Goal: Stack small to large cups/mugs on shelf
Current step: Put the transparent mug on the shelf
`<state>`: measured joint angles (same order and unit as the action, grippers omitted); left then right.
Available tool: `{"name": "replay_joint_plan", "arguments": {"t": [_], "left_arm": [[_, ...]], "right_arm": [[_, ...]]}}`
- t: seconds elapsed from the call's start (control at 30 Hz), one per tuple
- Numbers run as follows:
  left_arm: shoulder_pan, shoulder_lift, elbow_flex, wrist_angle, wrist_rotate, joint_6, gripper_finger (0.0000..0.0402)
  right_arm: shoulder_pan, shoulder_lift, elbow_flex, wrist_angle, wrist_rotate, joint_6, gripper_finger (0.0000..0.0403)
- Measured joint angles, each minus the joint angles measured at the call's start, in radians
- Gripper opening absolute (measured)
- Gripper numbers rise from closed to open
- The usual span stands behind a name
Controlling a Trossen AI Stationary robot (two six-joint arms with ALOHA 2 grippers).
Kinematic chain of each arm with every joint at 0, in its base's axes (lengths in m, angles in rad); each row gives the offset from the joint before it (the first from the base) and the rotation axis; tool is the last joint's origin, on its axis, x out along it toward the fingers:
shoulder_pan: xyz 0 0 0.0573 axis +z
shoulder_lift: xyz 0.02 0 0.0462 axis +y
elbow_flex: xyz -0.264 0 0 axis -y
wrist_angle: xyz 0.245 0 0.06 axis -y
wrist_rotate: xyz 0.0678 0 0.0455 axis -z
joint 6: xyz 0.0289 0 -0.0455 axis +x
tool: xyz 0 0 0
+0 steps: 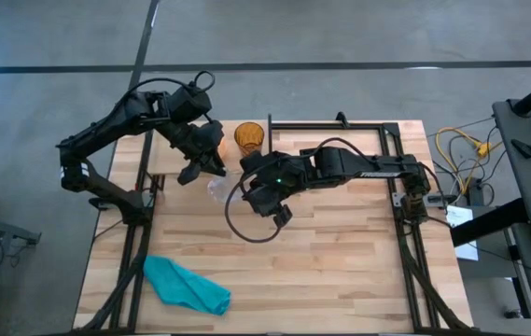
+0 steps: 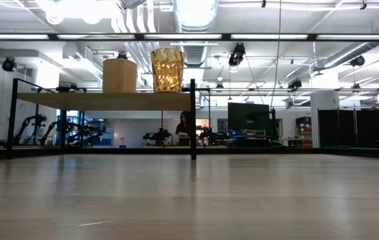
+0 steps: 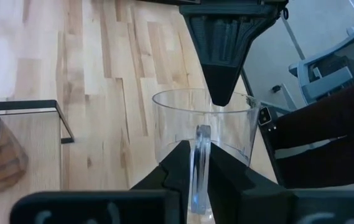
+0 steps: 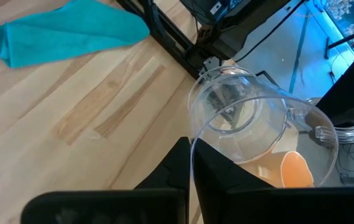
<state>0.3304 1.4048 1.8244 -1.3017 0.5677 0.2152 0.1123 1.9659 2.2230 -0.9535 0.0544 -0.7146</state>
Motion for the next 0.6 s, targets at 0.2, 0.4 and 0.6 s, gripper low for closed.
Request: {"name": "replay_joint_plan", "arguments": {"t": [0.2,0.4,0.6], "left_arm": [[0.0,0.0,0.0,0.0,0.002,0.001,0.0029],[0.0,0.0,0.0,-0.001,0.003,0.001,0.0029],[0.001,0.0,0.0,-0.003,0.004,0.001,0.0029]], "right_arm": [[0.0,0.0,0.0,0.0,0.0,0.0,0.0008],[0.0,0.0,0.0,-0.009,0.0,0.0,0.0008],[0.0,0.0,0.0,-0.024,-0.001,0.005,0.0008]]}}
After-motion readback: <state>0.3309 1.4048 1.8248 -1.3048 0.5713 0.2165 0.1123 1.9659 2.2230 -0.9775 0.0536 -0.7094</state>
